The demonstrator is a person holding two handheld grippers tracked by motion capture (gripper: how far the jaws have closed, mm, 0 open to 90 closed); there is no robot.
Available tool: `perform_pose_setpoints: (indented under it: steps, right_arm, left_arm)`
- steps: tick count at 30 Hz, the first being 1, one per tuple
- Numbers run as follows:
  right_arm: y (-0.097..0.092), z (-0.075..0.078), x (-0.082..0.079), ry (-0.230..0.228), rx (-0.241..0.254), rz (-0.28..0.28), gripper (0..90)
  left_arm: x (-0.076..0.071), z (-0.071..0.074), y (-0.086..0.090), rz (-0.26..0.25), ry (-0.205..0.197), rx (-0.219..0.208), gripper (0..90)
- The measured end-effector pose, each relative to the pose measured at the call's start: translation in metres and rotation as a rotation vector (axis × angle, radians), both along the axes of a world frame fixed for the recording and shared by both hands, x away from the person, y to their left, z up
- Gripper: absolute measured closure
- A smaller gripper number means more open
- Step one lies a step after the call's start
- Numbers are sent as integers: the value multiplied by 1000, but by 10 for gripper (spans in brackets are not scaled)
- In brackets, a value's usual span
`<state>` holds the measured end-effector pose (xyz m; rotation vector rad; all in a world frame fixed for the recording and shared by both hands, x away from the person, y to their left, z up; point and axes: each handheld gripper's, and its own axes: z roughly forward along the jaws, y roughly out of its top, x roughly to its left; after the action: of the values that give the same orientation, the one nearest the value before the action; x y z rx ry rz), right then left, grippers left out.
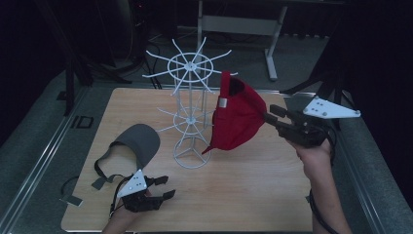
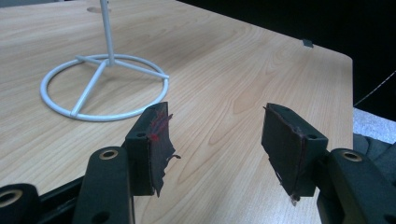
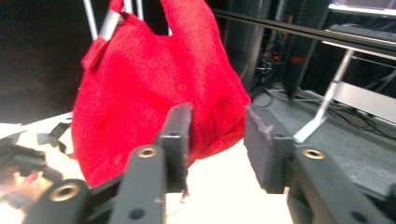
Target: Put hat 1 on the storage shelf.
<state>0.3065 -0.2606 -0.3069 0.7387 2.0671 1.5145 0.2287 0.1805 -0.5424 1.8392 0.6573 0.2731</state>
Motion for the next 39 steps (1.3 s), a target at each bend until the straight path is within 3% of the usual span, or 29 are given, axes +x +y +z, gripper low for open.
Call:
perform_pose_setpoints:
  steps: [5,12,16,21,23,27,29,31,32,35,39]
  right_arm:
    - [-13,-7,-8,-1,-6,-4,467]
    - [-35,-31,-7,59,22,-46,342]
    - [-46,-47,-5,95,49,-105,304]
    - [-54,-73,-3,143,33,-122,365]
    - [-55,-86,-2,157,25,-140,287]
    - [-59,-113,0,206,23,-154,259]
    - [-60,-126,1,224,-6,-164,202]
    - [-61,-138,1,230,-49,-183,192]
    - [-63,-143,1,245,-48,-176,192]
    - [-67,-157,0,242,-64,-207,192]
    - [-77,-174,-5,239,-43,-235,192]
  left_arm:
    - [0,0,-1,-3,2,2,424]
    - [0,-1,-1,-2,4,5,424]
    - [0,-1,-1,1,5,9,424]
    - [-1,-1,0,-1,4,11,424]
    - [-1,-1,-1,-1,5,11,424]
    - [-1,-1,0,2,8,12,424]
    - [-1,-1,0,4,6,15,424]
    - [-1,-1,1,4,5,13,424]
    - [-1,-1,1,4,4,14,424]
    - [-1,-1,2,8,7,16,424]
    - [-2,-1,3,10,8,20,424]
